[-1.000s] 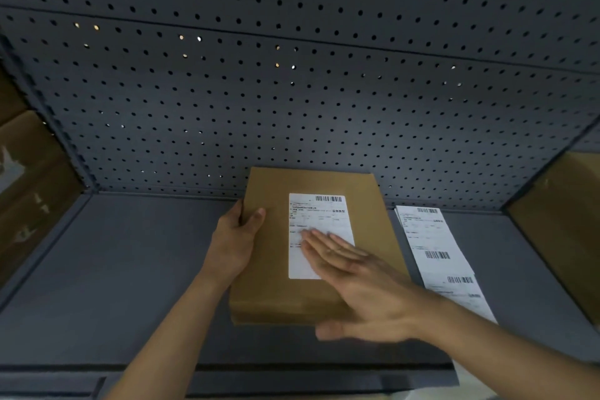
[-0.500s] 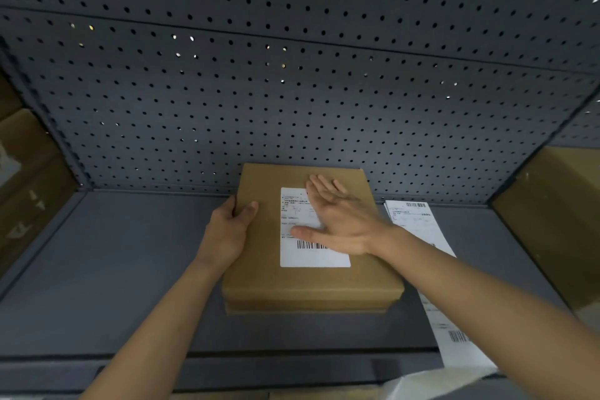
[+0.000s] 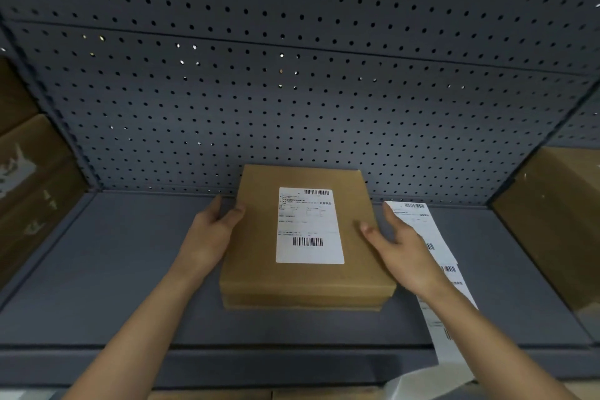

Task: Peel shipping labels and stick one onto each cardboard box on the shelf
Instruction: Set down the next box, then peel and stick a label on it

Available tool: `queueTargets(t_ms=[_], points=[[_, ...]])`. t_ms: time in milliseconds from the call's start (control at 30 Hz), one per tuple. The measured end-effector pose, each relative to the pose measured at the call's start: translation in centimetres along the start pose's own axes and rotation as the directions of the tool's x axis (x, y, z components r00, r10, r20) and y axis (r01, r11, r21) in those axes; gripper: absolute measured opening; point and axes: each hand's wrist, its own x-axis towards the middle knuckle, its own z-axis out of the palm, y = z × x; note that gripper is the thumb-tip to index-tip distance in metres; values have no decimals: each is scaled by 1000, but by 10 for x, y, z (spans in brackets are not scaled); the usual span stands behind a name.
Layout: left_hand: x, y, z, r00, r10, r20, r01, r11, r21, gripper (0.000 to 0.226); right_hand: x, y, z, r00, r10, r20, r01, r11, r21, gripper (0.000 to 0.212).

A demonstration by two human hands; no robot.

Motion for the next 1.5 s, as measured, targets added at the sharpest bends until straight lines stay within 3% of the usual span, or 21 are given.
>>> queueTargets(t_ms=[133,200,267,567,833,1133,1500], points=[[-35,-11,-4,998,-2,62,4,999,-32,50,-15,28,11,999,48,12,-50,976,211,68],[-49,-18,-1,993,-14,121,18,999,-32,30,-21,32,21,998,53,46,-64,956,286,47],[-58,-23,3,994,-7,105,10,999,-31,26,-25,36,28,998,51,25,-57,941,335,38],[-83,-25,19,998,12,-57,-17,996,-91,28,-27,34,31,999,38,-4,-33,927,373,26],[-124,-30,20,991,110,-83,-117,989,-87,30,-63,29,17,997,-51,-52,68,910,409,29],[-182,-25,29,965,264,2,-261,956,-134,32,-152,23,-14,969,-41,-245,134,917,376,38],[-248,10,107,883,426,196,-396,901,-178,47,-255,63,-104,854,34,-520,165,929,330,41]])
